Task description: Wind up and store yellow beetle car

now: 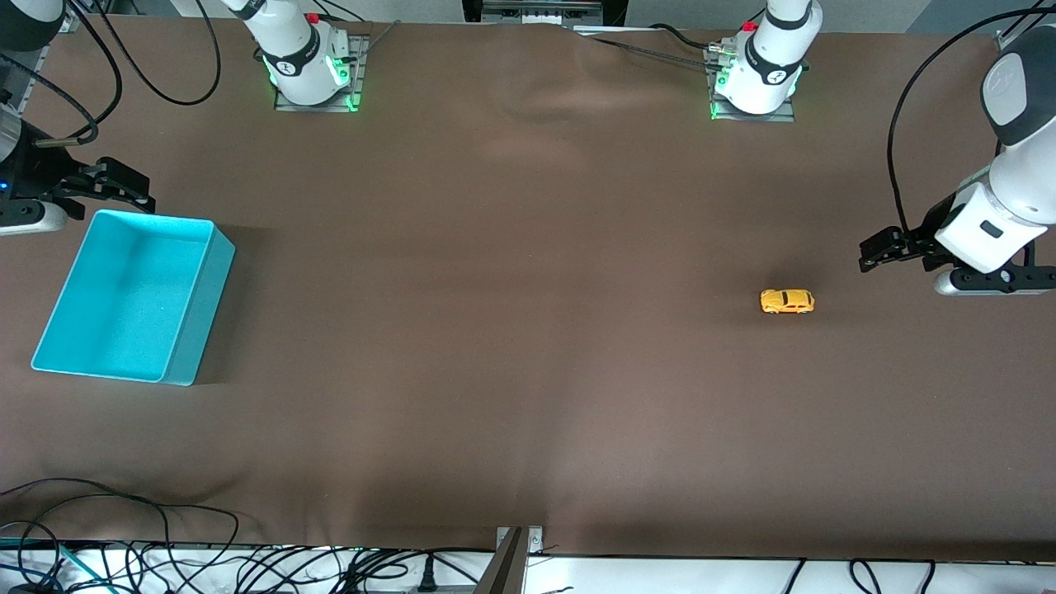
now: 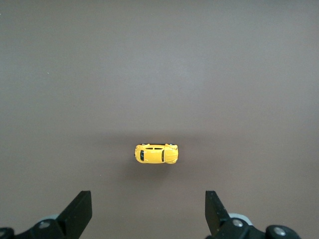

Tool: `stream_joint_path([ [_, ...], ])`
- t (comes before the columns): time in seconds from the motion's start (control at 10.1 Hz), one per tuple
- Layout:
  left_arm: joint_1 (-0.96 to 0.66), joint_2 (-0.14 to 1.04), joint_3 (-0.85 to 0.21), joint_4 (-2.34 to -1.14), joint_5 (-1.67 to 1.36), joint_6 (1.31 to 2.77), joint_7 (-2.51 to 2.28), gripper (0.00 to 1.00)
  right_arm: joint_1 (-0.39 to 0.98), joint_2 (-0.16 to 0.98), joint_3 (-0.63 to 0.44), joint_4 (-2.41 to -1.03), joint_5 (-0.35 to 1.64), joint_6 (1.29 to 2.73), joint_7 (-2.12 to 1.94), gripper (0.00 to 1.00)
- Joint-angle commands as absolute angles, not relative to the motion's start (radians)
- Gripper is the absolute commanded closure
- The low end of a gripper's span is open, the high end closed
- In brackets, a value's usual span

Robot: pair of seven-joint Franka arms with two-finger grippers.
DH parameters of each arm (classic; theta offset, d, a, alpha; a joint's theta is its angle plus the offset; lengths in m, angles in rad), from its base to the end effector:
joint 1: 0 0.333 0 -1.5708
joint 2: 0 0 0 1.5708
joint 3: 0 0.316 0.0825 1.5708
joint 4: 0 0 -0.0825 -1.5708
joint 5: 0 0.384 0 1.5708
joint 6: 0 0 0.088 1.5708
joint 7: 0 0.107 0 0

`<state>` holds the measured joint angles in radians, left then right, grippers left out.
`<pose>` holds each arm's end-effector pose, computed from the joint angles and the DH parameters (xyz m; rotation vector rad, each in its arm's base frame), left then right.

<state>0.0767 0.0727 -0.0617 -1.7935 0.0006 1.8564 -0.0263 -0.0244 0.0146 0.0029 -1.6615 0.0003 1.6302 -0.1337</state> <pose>0.5835 0.0097 0.5015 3.1370 0.0647 -0.0152 0.5605 -0.0120 0.5785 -3.1319 -0.1758 0.0717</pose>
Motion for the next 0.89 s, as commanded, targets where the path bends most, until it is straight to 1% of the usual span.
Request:
stream_joint_path([
  [0.0, 0.081, 0.074, -0.063, -1.784, 0.021, 1.839, -0.003, 0.0, -0.029, 0.005, 0.003, -1.651, -0.002, 1.592, -0.135, 0.0],
  [0.6, 0.081, 0.074, -0.063, -1.786, 0.021, 1.839, -0.003, 0.0, -0.029, 0.008, 0.003, -1.648, -0.002, 1.592, -0.147, 0.0],
  [0.79, 0.081, 0.08, -0.063, -1.786, 0.023, 1.839, -0.003, 0.0, -0.029, 0.017, -0.012, -1.64, -0.002, 1.592, -0.149, 0.0],
])
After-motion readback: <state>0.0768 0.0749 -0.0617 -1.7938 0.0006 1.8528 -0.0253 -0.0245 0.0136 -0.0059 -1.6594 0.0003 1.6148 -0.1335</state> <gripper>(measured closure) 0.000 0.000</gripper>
